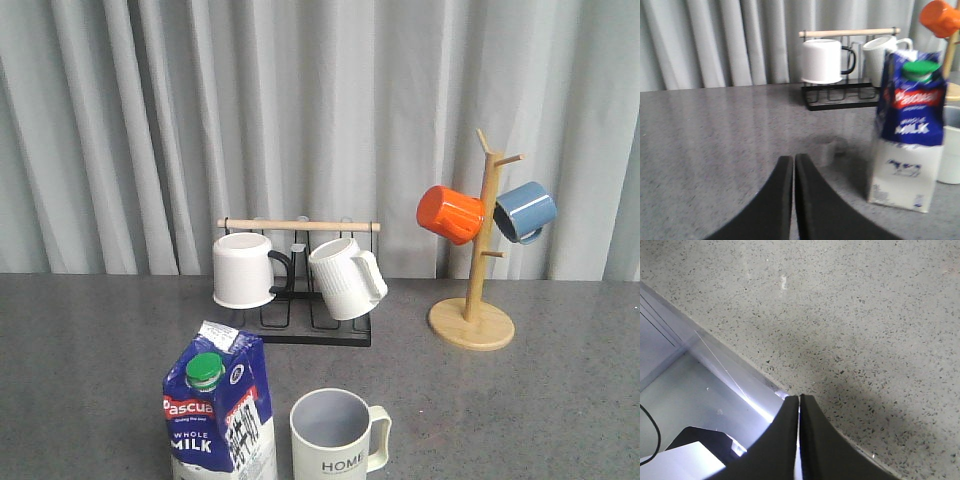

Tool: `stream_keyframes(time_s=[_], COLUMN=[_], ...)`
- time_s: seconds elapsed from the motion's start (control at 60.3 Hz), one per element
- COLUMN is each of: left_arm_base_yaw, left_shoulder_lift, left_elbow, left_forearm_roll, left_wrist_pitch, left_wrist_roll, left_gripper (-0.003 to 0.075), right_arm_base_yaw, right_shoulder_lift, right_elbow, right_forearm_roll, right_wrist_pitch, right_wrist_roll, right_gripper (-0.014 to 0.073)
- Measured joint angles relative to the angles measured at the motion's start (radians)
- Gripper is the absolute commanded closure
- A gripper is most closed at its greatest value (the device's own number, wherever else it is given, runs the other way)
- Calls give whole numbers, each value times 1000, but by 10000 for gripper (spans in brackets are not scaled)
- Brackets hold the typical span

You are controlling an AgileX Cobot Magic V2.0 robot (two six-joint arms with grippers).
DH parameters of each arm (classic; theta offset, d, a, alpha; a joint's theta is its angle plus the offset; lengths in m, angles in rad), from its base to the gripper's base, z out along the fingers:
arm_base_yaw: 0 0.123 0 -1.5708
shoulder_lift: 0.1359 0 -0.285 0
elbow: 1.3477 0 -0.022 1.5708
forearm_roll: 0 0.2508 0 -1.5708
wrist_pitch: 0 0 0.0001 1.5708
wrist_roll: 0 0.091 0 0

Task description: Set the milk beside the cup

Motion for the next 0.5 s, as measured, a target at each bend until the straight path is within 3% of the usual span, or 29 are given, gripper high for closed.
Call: stream_keyframes(time_s=[0.216,0.498], left_arm_base_yaw=[95,166], left_shoulder_lift=[-194,-318], left_elbow=[222,262], left_forearm_roll=[2,2], left_wrist_pitch=[-120,-130], left_wrist_roll=[-2,-2], left_gripper=[727,727], right_arm_base_yaw=[0,0], right_shoulder_lift=[0,-1], right_elbow=[0,0], right_forearm_roll=[0,-1], right_wrist_pitch=[0,1], right_wrist_roll=[0,0], right_gripper=[599,599])
